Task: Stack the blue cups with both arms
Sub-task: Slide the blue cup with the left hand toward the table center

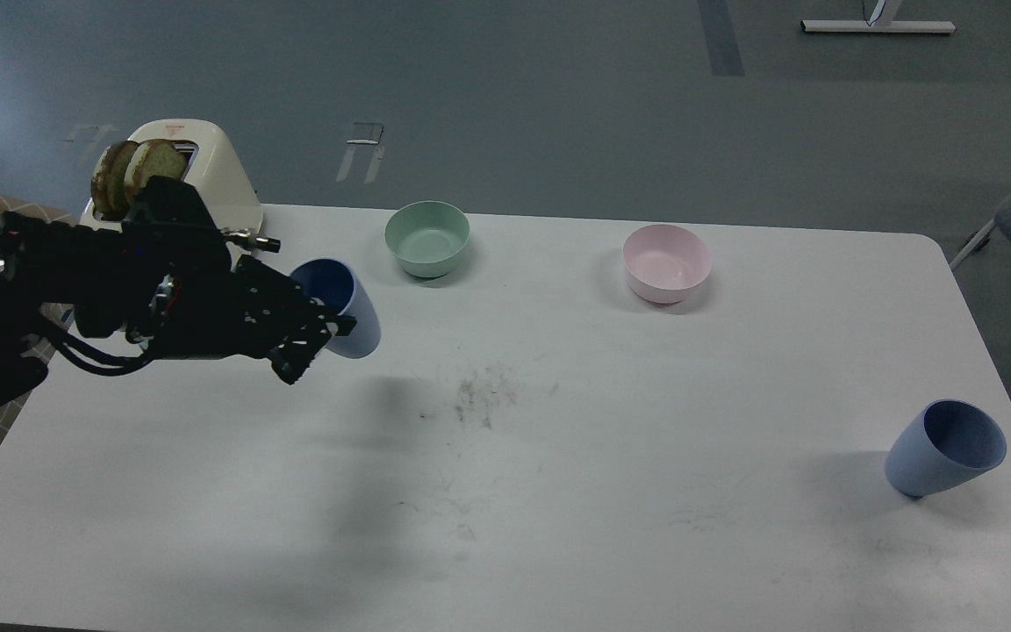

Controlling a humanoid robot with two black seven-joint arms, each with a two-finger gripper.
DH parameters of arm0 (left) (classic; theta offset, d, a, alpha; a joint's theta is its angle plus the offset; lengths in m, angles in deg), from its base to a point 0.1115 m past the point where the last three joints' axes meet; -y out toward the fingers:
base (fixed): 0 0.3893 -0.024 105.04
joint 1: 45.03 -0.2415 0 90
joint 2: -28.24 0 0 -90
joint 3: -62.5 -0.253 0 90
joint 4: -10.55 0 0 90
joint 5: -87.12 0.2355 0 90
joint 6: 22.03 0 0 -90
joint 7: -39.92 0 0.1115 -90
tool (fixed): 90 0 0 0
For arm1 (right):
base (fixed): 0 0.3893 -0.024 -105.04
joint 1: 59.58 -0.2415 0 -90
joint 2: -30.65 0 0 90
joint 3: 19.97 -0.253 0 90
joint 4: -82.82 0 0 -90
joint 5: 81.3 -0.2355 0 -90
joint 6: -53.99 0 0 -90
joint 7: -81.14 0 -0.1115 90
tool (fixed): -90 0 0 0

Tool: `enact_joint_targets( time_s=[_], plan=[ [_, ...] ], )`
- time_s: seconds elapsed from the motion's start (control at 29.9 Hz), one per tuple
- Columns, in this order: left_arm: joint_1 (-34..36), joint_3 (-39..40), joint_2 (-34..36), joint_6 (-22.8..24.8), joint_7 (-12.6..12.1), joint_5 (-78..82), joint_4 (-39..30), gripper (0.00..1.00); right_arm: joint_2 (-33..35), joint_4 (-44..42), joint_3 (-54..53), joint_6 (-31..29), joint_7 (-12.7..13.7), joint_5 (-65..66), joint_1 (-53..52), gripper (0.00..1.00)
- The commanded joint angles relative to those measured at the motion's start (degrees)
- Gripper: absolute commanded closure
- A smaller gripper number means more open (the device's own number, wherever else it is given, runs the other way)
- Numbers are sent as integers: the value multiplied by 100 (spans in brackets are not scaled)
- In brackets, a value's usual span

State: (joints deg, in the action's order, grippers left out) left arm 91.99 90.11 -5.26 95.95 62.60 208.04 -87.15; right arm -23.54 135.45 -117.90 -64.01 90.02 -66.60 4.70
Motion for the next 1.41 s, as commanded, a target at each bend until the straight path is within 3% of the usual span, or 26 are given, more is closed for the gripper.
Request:
enact_joint_targets(
  time_s=[0.0,0.3,0.7,0.97,1.14,1.24,1.31,1.37],
  plan=[
    [220,-54,-884,2,-18,387,84,94,13,2,-86,0,0,-2,49,0],
    [563,-959,-1466,2,-54,408,173,94,110,2,-156,0,0,-2,58,0],
    [537,-1311,-1976,2,-71,408,173,92,110,10,-200,0,0,-10,224,0],
    [563,-1689,-2213,2,-404,408,190,91,110,10,-235,0,0,-10,295,0],
    [546,-1724,-2266,2,-440,408,287,89,110,10,-235,0,0,-10,313,0],
    [528,-1812,-2284,2,-440,408,278,82,110,10,-244,0,0,-10,348,0],
    [555,-1900,-2284,2,-440,408,278,64,110,10,-244,0,0,-10,357,0],
    [563,-1900,-2284,2,-440,408,278,58,110,10,-244,0,0,-10,357,0]
  ],
)
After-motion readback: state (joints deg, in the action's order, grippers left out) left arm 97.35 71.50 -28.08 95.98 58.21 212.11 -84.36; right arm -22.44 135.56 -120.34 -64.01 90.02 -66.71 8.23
